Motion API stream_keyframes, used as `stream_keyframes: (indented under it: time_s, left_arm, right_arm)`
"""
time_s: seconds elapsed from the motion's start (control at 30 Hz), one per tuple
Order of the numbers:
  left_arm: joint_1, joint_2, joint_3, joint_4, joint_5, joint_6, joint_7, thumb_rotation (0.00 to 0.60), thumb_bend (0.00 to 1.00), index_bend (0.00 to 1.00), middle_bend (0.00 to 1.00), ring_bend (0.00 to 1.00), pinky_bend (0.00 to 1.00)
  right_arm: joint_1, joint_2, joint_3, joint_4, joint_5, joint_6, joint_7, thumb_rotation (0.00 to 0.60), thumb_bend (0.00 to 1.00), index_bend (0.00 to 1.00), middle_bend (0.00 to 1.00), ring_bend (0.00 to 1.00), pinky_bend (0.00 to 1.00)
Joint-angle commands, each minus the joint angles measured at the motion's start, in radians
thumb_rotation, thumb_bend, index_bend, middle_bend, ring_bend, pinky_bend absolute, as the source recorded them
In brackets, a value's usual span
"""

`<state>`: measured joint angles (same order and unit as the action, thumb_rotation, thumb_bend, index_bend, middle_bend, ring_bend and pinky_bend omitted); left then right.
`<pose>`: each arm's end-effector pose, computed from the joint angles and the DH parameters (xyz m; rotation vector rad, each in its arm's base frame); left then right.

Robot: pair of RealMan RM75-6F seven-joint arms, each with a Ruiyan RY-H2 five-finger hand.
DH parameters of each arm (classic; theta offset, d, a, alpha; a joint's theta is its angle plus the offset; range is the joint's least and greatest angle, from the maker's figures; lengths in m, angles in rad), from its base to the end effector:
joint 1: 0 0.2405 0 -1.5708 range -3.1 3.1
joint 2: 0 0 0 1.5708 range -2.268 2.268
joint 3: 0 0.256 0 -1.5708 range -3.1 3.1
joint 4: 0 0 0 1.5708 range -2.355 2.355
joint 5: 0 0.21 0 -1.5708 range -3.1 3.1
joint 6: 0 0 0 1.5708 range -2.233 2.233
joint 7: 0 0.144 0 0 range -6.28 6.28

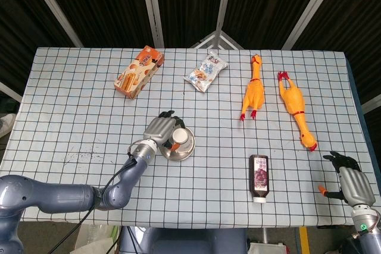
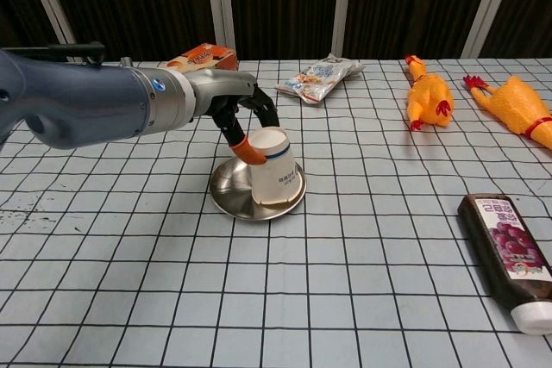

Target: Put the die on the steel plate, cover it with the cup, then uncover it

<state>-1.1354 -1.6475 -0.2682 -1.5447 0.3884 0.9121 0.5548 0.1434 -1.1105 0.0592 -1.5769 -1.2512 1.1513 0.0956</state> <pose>-0.0377 0.3653 -0.0603 -1.8709 -1.2943 -0.8215 -0.3569 -0.1935 0.1380 1.3062 -1.2642 0.6867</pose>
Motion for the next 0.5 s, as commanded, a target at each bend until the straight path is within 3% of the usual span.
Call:
stream_keyframes:
  time_s: [0.03,0.5]
  left_arm:
    - [-0.024,-0.002,-0.002,-0.007,-0.038,0.02,0.034,0.6,0.51,0.57,0.23,0.0,0.0]
    - [-0.095,-0.007,0.047,-0.035,-0.104,0.166,0.251,0.6,0.51,0.59,0.24,0.0,0.0]
  right_arm:
    - [0.0,0.0,-0.001,0.0,0.0,-0.002,0.001,0.6,0.23,0.21,0.11,0.1,0.0]
    - [0.002,0.005,-0.002,-0.002,-0.006,-0.006,0.013,0.6,0.23,0.21,0.11,0.1,0.0]
